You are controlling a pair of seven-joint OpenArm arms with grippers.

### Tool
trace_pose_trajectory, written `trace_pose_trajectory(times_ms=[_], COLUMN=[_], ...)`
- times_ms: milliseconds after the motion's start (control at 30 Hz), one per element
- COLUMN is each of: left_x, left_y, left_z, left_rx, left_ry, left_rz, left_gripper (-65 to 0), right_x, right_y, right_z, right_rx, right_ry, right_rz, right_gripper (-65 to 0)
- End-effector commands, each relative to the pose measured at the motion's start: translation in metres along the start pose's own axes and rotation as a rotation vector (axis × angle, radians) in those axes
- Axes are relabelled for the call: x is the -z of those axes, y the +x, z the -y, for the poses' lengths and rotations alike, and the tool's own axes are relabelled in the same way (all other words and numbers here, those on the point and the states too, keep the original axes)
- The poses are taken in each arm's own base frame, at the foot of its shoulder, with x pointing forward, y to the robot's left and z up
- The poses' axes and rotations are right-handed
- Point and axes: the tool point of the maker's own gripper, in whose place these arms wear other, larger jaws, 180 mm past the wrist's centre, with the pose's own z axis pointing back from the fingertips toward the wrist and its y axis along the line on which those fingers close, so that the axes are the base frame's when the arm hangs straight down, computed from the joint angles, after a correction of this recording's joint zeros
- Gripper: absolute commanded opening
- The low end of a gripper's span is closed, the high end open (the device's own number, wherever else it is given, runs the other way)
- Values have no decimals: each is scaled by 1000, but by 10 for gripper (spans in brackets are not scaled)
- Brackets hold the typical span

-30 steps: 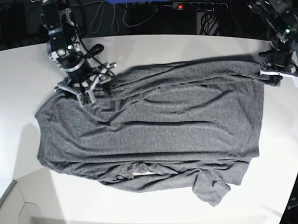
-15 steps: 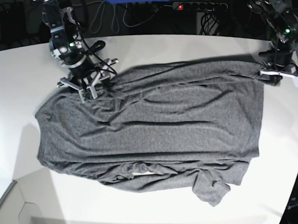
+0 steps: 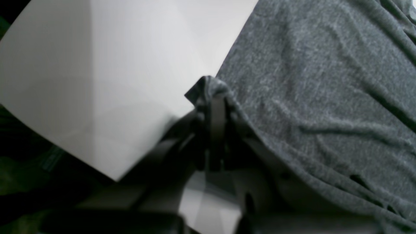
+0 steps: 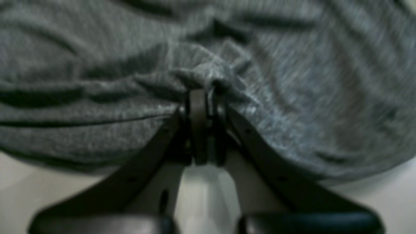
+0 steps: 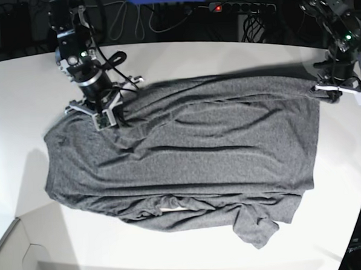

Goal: Layout the t-shirt on the table in an organized manner, then fold the t-shirt properly
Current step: 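Lift the collar edge with both grippers and stretch it apart, then lower the collar edge with both grippers onto the shirt body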

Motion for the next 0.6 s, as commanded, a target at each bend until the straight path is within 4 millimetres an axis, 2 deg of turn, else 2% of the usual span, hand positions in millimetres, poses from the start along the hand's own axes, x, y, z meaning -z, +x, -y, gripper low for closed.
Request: trace_pose_trajectory(times_ms=[0, 167, 433, 567], left_x=[-3, -2, -2, -2], left_y=[19, 26, 34, 43], left_z=[3, 4, 8, 11], left_rx=[8, 0, -3, -2], left_ry=[-6, -7, -15, -21], left_rz=[62, 79, 101, 124], left_gripper=[-650, -650, -650, -650], right_x=[-2, -3, -5, -4], right_y=[18, 27, 22, 11], right_z=[4, 6, 32, 43], right_rx=[-4, -11, 8, 18], right_ry=[-9, -13, -80, -106], right_rz=[59, 82, 70, 41], right_gripper=[-650, -650, -650, -650])
